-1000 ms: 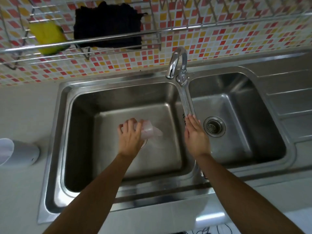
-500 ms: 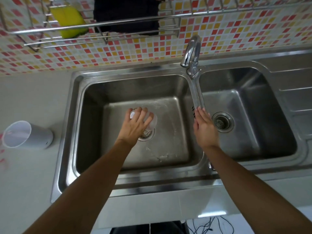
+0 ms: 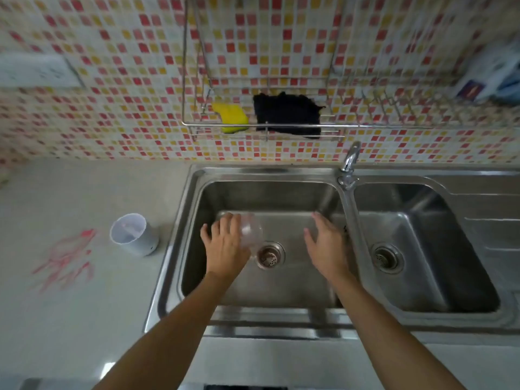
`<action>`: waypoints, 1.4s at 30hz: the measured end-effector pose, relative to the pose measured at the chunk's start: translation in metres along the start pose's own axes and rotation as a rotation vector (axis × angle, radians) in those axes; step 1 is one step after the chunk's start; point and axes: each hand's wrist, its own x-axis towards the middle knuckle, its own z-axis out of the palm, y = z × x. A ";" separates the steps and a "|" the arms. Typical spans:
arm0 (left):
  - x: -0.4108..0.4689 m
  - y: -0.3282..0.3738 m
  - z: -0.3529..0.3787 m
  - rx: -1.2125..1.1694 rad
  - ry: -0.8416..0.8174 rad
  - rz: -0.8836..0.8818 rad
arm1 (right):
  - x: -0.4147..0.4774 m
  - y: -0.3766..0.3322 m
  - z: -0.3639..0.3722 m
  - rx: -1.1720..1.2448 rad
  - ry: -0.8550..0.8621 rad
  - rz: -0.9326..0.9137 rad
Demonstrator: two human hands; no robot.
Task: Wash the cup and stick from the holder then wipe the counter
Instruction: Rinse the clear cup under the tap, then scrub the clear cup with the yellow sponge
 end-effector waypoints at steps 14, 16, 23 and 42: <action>0.047 -0.071 -0.082 -0.222 0.207 0.069 | 0.160 -0.244 -0.042 -0.066 0.033 -0.316; 0.051 -0.079 -0.089 -0.230 0.240 0.090 | 0.185 -0.248 -0.033 -0.126 -0.152 -0.196; 0.060 -0.110 -0.090 -0.236 0.243 0.119 | 0.208 -0.261 -0.024 -0.172 -0.253 -0.041; 0.085 -0.062 -0.095 -0.236 0.165 0.321 | 0.044 -0.153 -0.028 -0.061 -0.075 -0.492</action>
